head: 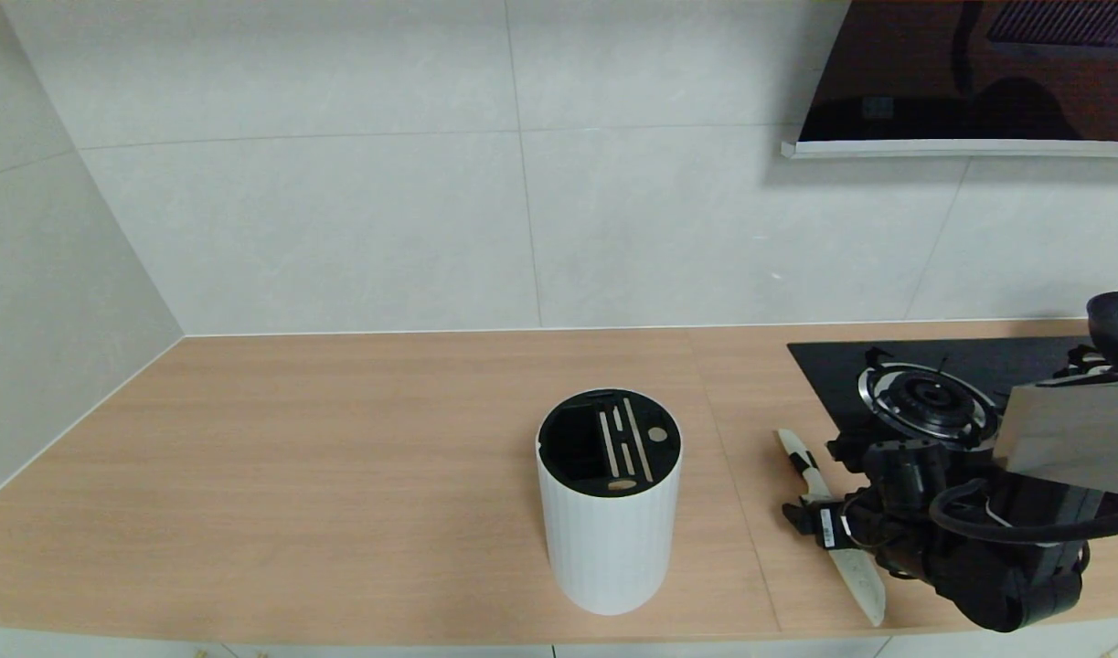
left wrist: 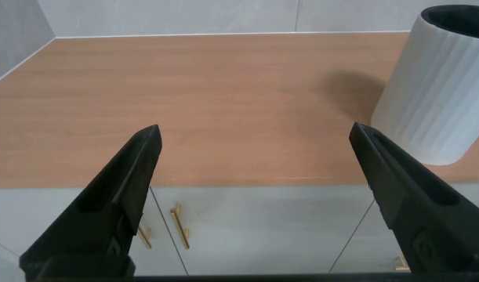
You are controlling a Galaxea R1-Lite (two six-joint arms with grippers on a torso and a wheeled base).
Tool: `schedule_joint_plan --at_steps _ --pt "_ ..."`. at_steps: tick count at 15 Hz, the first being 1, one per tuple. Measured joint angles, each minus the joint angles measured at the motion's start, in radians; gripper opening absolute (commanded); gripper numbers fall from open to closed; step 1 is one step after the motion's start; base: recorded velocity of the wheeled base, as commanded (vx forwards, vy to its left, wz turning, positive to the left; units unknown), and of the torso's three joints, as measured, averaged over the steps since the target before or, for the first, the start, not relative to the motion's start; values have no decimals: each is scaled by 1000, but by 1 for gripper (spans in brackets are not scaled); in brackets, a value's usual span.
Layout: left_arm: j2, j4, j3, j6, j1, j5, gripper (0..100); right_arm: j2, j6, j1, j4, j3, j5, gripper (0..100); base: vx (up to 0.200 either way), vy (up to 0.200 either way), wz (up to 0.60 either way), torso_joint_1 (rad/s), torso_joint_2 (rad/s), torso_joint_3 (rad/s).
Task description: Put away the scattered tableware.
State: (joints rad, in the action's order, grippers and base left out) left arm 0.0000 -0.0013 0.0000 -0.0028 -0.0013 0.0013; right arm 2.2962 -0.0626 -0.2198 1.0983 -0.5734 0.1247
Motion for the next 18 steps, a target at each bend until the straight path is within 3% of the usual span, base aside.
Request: schedule_joint_plan --at_steps 6,7,18 --pt "0 0 0 0 0 0 100 9 2 1 1 -1 18 100 0 0 0 0 0 0" --pt "0 0 0 0 0 0 100 9 3 1 1 0 19 0 0 0 0 0 0 0" --pt "0 0 0 0 0 0 100 5 2 -3 -2 6 20 0 0 0 0 0 0 0"
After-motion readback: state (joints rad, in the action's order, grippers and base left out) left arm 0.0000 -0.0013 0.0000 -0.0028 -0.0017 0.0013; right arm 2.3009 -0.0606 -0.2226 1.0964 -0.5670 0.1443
